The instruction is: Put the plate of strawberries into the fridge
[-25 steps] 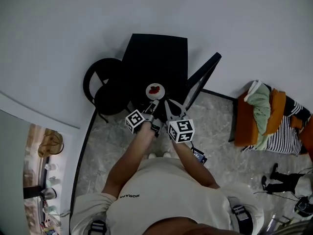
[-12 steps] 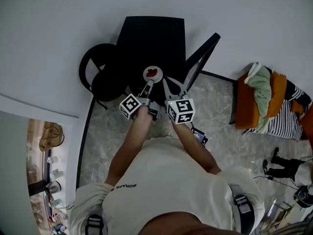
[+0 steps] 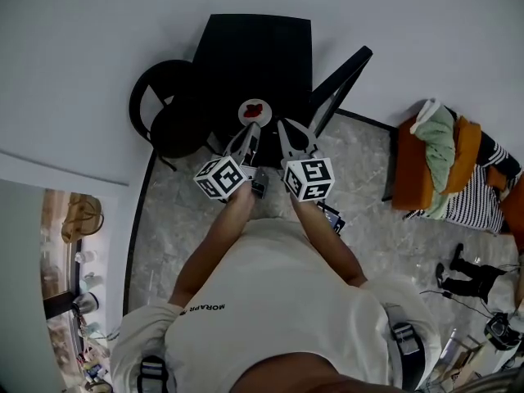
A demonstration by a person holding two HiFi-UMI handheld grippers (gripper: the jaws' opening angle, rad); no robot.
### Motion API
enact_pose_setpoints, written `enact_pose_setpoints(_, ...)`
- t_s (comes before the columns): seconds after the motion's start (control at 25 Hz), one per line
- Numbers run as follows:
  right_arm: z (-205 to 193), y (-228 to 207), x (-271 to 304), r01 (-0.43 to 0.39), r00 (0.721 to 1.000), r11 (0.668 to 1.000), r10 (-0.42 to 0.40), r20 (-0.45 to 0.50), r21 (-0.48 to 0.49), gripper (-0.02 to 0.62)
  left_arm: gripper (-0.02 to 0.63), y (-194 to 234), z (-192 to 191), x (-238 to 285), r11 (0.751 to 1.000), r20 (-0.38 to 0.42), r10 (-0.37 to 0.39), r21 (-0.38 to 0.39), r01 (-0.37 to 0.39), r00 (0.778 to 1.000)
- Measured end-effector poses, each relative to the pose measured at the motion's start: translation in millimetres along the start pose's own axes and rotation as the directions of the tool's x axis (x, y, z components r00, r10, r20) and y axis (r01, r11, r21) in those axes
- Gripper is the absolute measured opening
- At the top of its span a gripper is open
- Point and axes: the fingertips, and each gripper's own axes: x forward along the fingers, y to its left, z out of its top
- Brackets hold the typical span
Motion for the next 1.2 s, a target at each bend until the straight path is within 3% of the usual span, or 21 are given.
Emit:
enact_pose_setpoints(0.24,3,6,4,-0.023,1.0,1.0,0.023,0.01,-0.013,0.012,0.0,-18,16,0,0.965,0.018,-0.003,0.262,-0.002,1.0)
enact_pose_setpoints(0.44,4,12,6,-0.037,0.999,0.999,0.038,0.011,-0.034,0.012,0.0,-28,21,0,0.898,0.026,0.004,0.439,-0.015,1.0)
enact_pose_setpoints(0.64,4,11,6,-0.032,0.999,0.999,0.033,0.015,-0.038,0.012,0.0,-37,24,1,0.847,0.033,0.003,0.532,-0.02,0.999)
enact_pose_setpoints(1.2,7,17,5,-0.037,0.999,0.997,0.04,0.035,-0.075,0.012,0.0,-47,22,-1,0.754,0.056,0.017,0.655,-0.05,0.998)
